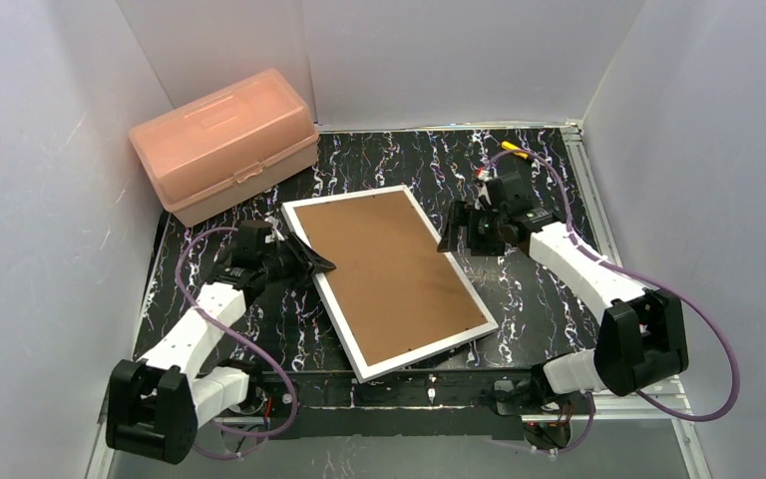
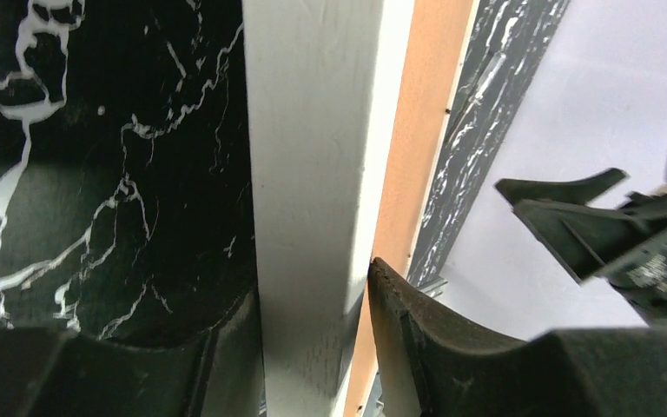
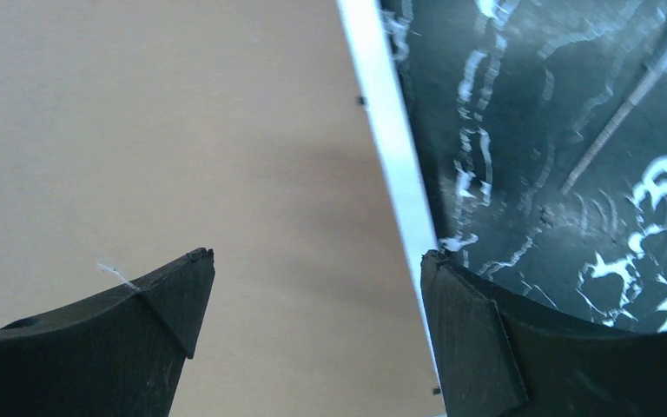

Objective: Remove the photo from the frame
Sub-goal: Turn over the photo frame at the center of the board.

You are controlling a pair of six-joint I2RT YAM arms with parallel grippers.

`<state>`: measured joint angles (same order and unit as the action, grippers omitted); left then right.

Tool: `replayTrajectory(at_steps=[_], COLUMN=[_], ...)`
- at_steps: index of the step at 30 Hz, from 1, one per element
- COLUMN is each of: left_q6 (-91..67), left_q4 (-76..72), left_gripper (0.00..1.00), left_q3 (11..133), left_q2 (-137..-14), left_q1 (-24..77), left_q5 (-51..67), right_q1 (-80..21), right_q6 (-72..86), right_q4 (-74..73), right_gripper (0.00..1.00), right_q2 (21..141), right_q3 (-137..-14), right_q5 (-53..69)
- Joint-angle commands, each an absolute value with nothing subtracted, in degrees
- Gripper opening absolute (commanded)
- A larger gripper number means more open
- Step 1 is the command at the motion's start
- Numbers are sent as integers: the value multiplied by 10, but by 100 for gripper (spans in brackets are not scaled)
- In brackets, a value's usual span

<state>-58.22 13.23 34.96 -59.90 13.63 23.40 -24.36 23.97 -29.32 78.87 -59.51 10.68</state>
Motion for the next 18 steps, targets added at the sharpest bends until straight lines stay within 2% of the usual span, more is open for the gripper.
replayTrajectory(at_steps=[1, 10, 18], left_q6=[-575, -562, -539], left_q4=[8, -81, -91], left_gripper=[40, 40, 47], left_q3=[333, 340, 373], left_q2=[-629, -739, -815], left_q1=[104, 94, 89], left_q5=[342, 375, 383], right_q1=[-190, -184, -183], right_q6=[272, 290, 290], right_q4=[-242, -198, -192], right_gripper=[94, 93, 93], right_q2=[786, 780, 777], right_q3=[-536, -456, -433], right_q5=[142, 99, 52])
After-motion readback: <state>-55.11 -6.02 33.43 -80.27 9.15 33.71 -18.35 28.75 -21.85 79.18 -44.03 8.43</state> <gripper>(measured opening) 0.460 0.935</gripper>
